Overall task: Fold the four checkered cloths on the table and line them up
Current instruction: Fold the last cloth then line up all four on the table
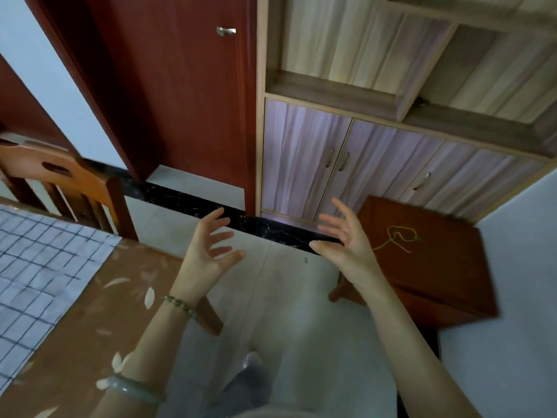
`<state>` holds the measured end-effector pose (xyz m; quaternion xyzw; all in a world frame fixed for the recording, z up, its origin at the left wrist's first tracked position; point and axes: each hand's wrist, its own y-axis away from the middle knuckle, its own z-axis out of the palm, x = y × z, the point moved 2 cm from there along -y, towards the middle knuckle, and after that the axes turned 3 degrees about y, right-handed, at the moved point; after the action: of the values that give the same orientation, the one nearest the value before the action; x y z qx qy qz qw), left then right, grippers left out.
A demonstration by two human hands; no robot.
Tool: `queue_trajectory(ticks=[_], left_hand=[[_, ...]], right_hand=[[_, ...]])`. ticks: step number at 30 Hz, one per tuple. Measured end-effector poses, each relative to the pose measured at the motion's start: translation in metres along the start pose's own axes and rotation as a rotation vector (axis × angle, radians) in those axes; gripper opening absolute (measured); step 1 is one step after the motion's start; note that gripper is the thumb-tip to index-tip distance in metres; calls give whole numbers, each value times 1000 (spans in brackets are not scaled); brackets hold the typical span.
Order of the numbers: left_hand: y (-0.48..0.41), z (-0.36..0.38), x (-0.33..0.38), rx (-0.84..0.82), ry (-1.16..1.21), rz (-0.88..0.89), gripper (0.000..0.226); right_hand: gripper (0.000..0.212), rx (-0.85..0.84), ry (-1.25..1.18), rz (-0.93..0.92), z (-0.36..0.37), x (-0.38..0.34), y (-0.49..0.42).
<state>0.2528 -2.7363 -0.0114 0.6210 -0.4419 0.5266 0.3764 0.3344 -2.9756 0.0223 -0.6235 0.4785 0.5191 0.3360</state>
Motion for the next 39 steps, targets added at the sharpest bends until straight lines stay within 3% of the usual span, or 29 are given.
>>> queue_trajectory(ticks=[13, 25, 39], left_hand=[[-177, -65, -4, 210, -9, -22, 79], [-334, -104, -27, 626, 93, -98, 79], [-355, -179, -24, 1180, 48, -129, 80]], right_hand=[[84, -248, -3, -39, 75, -36, -231], [80, -676, 40, -90, 161, -64, -470], [84, -1223, 84, -223, 334, -114, -569]])
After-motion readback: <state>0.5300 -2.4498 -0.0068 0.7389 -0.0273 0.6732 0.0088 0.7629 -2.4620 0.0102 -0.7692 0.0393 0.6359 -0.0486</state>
